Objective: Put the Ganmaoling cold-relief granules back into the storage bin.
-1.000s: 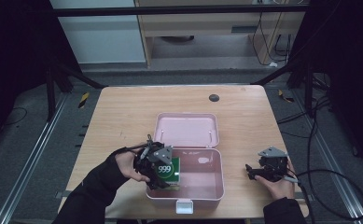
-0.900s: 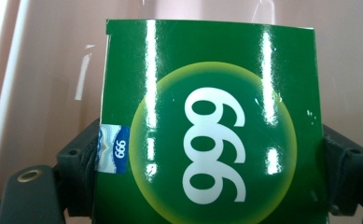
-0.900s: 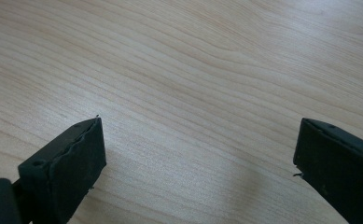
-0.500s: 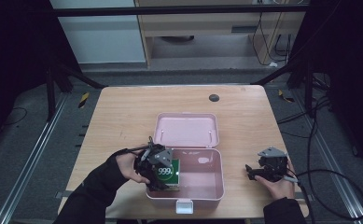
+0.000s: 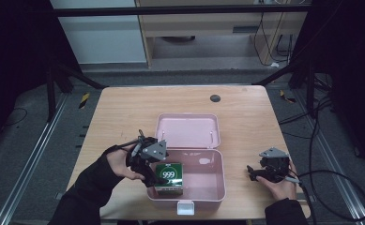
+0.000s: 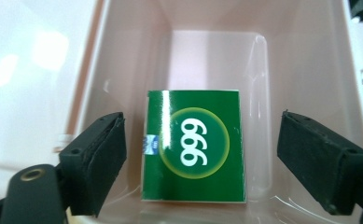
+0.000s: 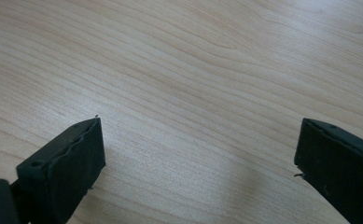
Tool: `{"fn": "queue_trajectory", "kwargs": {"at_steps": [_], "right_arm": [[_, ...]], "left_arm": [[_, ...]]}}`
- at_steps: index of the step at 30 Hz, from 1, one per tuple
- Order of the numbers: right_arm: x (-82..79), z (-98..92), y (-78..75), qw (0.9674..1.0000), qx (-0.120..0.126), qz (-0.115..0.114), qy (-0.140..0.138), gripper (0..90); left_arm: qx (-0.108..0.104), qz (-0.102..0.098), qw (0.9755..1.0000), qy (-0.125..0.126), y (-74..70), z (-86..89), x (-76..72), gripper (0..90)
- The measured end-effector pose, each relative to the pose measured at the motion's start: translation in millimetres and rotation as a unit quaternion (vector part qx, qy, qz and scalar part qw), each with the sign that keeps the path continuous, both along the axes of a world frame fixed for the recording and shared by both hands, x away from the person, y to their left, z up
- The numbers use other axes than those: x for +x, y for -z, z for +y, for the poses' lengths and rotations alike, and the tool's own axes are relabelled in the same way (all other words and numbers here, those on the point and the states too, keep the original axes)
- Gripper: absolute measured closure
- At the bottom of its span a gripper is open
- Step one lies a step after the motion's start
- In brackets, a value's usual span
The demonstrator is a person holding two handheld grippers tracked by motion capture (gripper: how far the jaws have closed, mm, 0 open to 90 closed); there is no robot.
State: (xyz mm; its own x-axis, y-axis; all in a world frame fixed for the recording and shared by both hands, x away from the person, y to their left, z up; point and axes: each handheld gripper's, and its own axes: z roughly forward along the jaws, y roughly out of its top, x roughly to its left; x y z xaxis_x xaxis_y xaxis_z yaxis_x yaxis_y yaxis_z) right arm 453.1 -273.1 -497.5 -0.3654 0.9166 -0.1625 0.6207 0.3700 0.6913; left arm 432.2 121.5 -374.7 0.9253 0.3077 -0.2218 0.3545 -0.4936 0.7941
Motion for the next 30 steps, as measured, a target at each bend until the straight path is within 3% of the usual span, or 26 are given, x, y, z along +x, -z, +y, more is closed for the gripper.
{"fn": "queue_trajectory", "kwargs": {"at_steps": [5, 7, 9, 10, 15, 19, 22, 23, 25, 30], "right_arm": [[-0.5, -1.6, -1.7, 1.0, 0.003, -0.002, 0.003, 3.2], [-0.7, -1.9, -2.1, 1.0, 0.006, -0.001, 0.005, 3.3], [-0.9, -2.0, -2.4, 0.9999, 0.009, 0.0, 0.008, 3.5], [-0.9, -2.0, -2.3, 0.9999, 0.01, -0.002, 0.008, 3.5], [-1.3, -2.8, -2.9, 0.9999, 0.009, -0.003, 0.011, 3.6], [-1.9, -3.2, -3.3, 0.9998, 0.011, -0.007, 0.014, 3.7], [-1.8, -3.4, -3.2, 0.9998, 0.01, -0.01, 0.013, 3.7], [-2.0, -3.1, -3.2, 0.9998, 0.01, -0.009, 0.014, 3.6], [-2.1, -3.2, -3.2, 0.9998, 0.009, -0.01, 0.014, 3.6], [-2.1, -3.6, -3.3, 0.9997, 0.009, -0.013, 0.016, 3.4]], "left_arm": [[-0.023, -0.014, 0.9994, -0.023, -14.3, 13.6, -0.4, 20.0], [-0.041, -0.017, 0.9981, -0.041, -18.4, 19.0, -0.2, 22.8], [-0.086, -0.006, 0.9929, -0.082, -21.3, 21.8, -2.4, 25.4], [-0.097, -0.006, 0.9911, -0.091, -22.8, 25.4, -2.5, 26.1], [-0.103, -0.02, 0.9885, -0.109, -21.8, 41.8, -1.2, 28.7], [-0.122, -0.032, 0.9817, -0.143, -18.0, 55.2, -1.4, 29.3], [-0.129, -0.038, 0.9778, -0.16, -15.8, 65.7, -0.5, 29.3], [-0.135, -0.039, 0.9753, -0.171, -14.0, 69.8, -0.3, 29.3], [-0.134, -0.041, 0.9739, -0.179, -10.7, 76.1, 0.7, 28.9], [-0.14, -0.048, 0.964, -0.221, 4.1, 89.7, 1.1, 28.1]]}}
